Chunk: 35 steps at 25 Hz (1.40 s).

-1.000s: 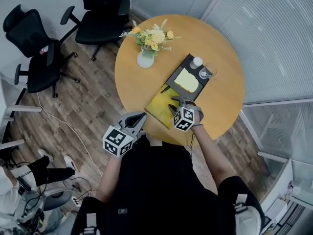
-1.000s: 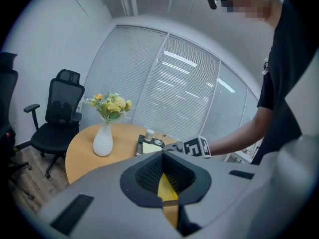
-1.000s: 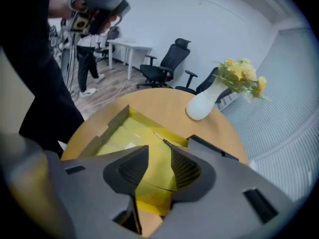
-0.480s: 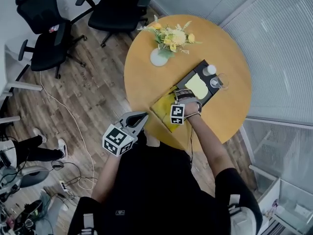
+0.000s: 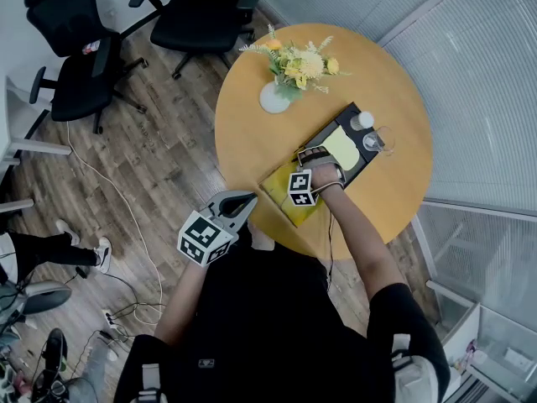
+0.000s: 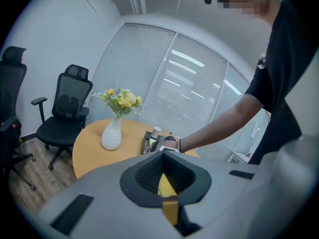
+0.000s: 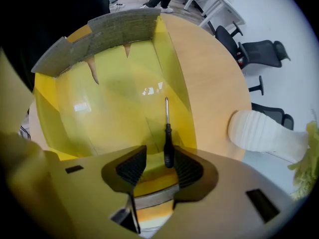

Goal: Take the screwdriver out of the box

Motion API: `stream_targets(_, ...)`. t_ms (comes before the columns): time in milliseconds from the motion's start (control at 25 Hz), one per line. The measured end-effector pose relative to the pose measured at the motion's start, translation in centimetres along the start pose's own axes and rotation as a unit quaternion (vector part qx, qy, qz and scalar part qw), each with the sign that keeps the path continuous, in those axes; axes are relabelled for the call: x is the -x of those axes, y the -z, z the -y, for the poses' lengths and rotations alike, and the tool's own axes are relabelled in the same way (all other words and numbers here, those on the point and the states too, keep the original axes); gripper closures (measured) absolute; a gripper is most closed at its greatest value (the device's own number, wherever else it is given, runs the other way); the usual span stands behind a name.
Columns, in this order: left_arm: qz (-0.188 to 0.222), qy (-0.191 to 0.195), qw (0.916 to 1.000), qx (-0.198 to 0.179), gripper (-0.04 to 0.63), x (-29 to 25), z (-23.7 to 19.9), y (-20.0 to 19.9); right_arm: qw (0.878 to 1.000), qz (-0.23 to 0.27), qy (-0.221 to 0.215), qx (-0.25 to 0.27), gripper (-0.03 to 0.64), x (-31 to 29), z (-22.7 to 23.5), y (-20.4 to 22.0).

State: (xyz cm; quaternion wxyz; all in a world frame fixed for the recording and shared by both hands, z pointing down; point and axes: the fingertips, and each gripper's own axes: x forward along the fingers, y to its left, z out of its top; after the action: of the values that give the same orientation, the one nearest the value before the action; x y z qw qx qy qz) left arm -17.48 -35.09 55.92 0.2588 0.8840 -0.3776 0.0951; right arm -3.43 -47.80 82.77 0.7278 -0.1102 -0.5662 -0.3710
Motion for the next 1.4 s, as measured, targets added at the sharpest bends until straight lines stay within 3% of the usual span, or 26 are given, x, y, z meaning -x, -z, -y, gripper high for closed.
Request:
stream_targets(200,0.000,0.004,1.0000,-0.001,0.589,-0.1,-0.3,-0.3,0.999,0.021,-0.043,-0.023,0.544,0.6,-0.7,0.0)
stream_targets(840,-0.003,0.003,0.9999,-0.013,0.589,-0.6,-0.8,-1.1,0.993,0.053,0.010,-0.101,0.555,0.9,-1.5,0.1)
stream_targets(1120,-0.006,0.012,0.9996,-0.027,0.589,-1.3,-0.2,-1.6,0.969,0.103,-0.001,-0.224,0.555,2.7,-2.5,-0.6)
stream_targets(1400,-0.009,0.026,0.9988,-0.040,0.589,-2.0,0.7,-2.2,0.945,0.125,0.001,-0.301,0.555,4.2,-3.2,-0.3)
